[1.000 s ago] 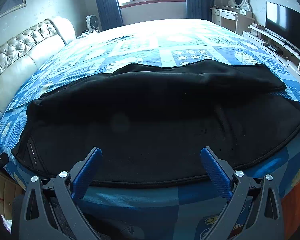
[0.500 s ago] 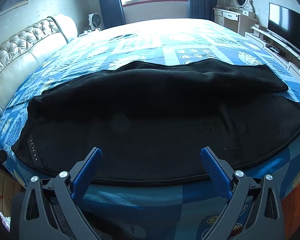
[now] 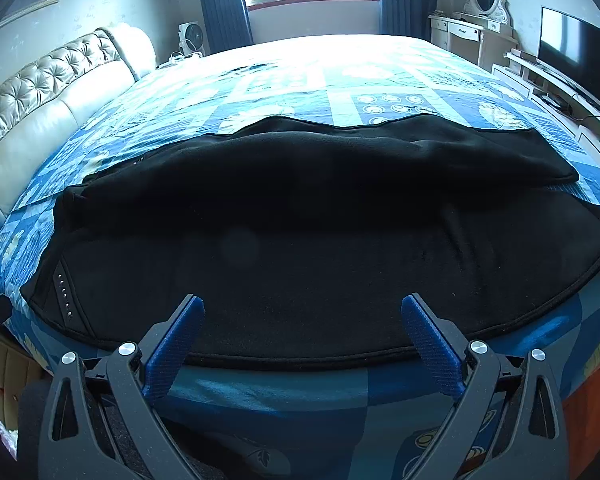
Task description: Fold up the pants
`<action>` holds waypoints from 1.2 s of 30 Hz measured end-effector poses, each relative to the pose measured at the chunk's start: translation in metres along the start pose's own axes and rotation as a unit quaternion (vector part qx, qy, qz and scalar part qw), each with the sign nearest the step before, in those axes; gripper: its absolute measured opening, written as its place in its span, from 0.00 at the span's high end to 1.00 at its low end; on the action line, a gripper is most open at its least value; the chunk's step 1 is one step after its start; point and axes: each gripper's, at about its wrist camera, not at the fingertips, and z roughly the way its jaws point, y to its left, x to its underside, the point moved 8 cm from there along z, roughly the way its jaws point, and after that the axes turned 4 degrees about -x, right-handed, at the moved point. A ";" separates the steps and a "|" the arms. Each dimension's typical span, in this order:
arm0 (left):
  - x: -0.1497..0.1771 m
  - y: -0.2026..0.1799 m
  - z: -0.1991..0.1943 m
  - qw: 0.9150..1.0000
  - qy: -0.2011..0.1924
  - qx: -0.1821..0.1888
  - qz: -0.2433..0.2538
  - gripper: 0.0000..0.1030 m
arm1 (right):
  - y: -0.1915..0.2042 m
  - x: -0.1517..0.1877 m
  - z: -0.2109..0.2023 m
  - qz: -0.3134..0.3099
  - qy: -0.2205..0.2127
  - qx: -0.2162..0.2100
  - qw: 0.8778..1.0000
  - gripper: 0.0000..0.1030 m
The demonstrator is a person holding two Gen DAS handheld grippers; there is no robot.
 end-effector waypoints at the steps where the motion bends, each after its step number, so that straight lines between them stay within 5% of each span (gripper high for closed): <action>1: 0.000 0.000 0.000 1.000 0.000 0.001 0.000 0.02 | 0.000 0.000 0.000 0.000 0.000 0.000 1.000 0.04; 36: 0.003 -0.001 0.002 1.000 -0.005 0.000 0.005 0.02 | 0.005 -0.001 0.001 -0.001 0.007 -0.020 1.000 0.04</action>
